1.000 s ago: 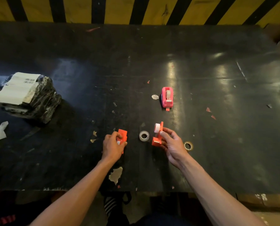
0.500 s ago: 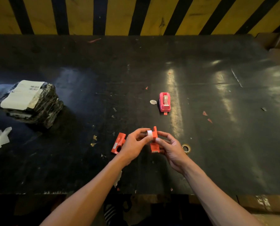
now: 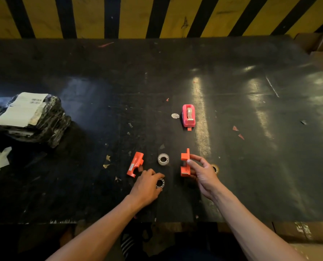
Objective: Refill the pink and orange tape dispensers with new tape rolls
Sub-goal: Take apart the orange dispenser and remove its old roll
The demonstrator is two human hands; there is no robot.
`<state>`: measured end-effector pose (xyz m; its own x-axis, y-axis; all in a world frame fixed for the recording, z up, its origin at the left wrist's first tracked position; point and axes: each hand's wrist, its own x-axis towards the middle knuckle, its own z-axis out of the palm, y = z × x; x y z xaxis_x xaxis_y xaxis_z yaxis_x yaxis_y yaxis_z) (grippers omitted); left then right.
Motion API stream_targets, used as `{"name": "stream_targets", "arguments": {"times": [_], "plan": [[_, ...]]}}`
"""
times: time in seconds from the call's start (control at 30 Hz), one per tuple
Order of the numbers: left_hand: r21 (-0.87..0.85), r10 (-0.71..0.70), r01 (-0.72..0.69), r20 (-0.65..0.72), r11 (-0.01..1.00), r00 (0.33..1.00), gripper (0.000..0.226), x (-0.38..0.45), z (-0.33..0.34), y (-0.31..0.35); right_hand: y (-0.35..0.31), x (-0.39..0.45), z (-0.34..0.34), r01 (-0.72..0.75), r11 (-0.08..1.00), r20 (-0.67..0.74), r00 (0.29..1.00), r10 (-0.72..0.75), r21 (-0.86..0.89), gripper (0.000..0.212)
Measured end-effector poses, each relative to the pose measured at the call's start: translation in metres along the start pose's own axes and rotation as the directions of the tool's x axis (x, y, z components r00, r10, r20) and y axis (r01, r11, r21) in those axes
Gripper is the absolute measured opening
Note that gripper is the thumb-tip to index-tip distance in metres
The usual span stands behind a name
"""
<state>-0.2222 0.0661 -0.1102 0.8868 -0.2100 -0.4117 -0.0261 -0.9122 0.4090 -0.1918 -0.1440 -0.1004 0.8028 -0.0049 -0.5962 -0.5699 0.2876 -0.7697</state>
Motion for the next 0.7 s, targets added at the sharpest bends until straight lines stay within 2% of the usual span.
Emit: {"name": "stream_targets", "arguments": {"times": [0.07, 0.2, 0.33, 0.53, 0.63, 0.7], "plan": [[-0.020, -0.011, 0.011, -0.022, 1.000, 1.000, 0.059, 0.004, -0.007, 0.004, 0.000, 0.000, -0.003, -0.007, 1.000, -0.009, 1.000, 0.007, -0.005, 0.031], [-0.063, 0.042, -0.052, -0.152, 0.997, 0.987, 0.056, 0.024, -0.024, 0.012, -0.005, -0.002, -0.007, -0.002, 1.000, -0.029, 1.000, 0.001, -0.008, 0.028], [-0.117, -0.071, 0.064, -0.055, 0.991, 0.996, 0.063, 0.055, -0.037, 0.022, -0.009, -0.005, -0.010, 0.012, 1.000, -0.036, 0.999, -0.012, 0.000, 0.028], [0.102, 0.011, -0.026, 0.148, 0.994, 0.989, 0.049, 0.081, -0.051, 0.027, -0.013, -0.011, -0.015, 0.026, 1.000, -0.045, 0.999, -0.026, -0.001, 0.026], [0.143, 0.010, -0.028, 0.126, 0.989, 0.992, 0.035, 0.083, -0.053, 0.021, -0.012, -0.014, -0.017, 0.014, 1.000, -0.045, 0.999, -0.014, -0.002, 0.024], [0.077, -0.016, 0.010, 0.069, 0.997, 0.998, 0.027, 0.081, -0.049, 0.016, -0.009, -0.013, -0.018, 0.009, 1.000, -0.046, 0.999, -0.009, 0.003, 0.026]]}}
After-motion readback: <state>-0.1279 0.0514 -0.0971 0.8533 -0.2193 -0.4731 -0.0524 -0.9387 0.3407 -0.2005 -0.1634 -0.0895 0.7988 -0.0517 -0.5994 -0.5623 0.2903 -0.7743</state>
